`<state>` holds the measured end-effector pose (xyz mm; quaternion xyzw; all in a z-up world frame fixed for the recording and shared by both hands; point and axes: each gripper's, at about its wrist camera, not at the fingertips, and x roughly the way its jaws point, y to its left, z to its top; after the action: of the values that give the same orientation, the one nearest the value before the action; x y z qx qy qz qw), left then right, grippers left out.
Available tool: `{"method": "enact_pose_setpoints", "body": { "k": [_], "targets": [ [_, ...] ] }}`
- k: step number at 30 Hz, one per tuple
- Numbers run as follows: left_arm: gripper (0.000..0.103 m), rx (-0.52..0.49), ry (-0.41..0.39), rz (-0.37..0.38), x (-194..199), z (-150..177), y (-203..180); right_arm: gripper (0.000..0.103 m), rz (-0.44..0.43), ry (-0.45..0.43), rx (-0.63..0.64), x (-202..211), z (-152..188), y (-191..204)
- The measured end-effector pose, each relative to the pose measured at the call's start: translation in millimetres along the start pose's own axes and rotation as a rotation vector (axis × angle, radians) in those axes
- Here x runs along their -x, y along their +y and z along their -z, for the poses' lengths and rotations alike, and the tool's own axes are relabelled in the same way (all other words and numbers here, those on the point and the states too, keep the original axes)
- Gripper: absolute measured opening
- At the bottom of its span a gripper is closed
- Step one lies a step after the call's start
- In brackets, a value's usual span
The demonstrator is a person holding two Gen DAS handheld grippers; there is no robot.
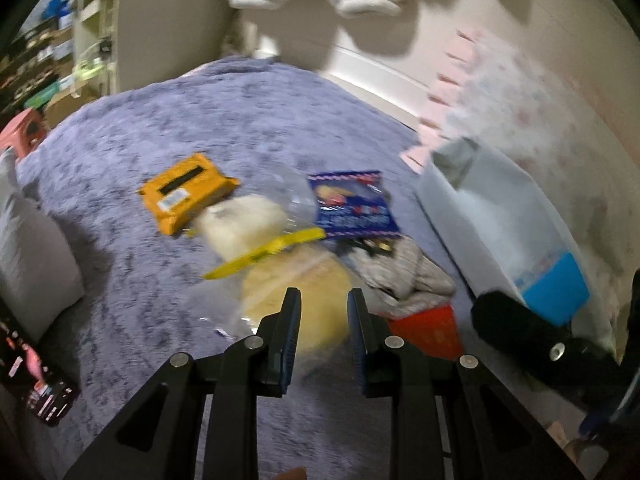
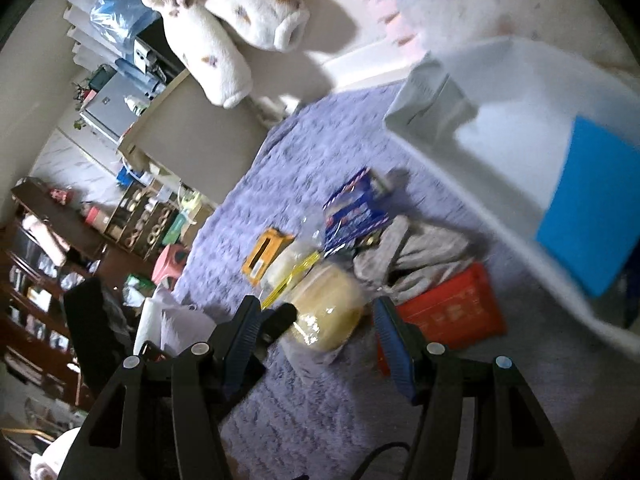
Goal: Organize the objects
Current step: 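Return the right gripper to the bagged round bread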
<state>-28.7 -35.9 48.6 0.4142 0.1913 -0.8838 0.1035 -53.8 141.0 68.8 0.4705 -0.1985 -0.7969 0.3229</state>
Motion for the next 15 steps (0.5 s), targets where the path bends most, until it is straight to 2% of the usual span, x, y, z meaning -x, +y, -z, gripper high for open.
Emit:
{"method": "enact_pose_setpoints", "body": {
  "k": [4, 8, 10, 13, 15],
  "targets": [
    [0.023, -0.041, -0.009, -0.093, -5, 1, 0, 0.058, 0.044, -0.001, 0.011, -15, 5, 2],
    [0.022, 0.015, 0.044, -0.001, -13, 1, 11, 0.058, 0.091, -0.037, 0.037, -28, 10, 8],
    [0.022, 0.039, 0.045, -0.019, -13, 3, 16, 0.058, 0.118, -0.049, 0.044, -33, 11, 10],
    [0.022, 0.002, 0.021, -0.065, -13, 9, 17, 0.058, 0.225, -0.043, 0.026, -40, 12, 11],
    [0.022, -0.033, 0.022, -0.081, -14, 13, 18, 0.058, 0.313, -0.021, -0.094, -43, 12, 10]
  ]
}}
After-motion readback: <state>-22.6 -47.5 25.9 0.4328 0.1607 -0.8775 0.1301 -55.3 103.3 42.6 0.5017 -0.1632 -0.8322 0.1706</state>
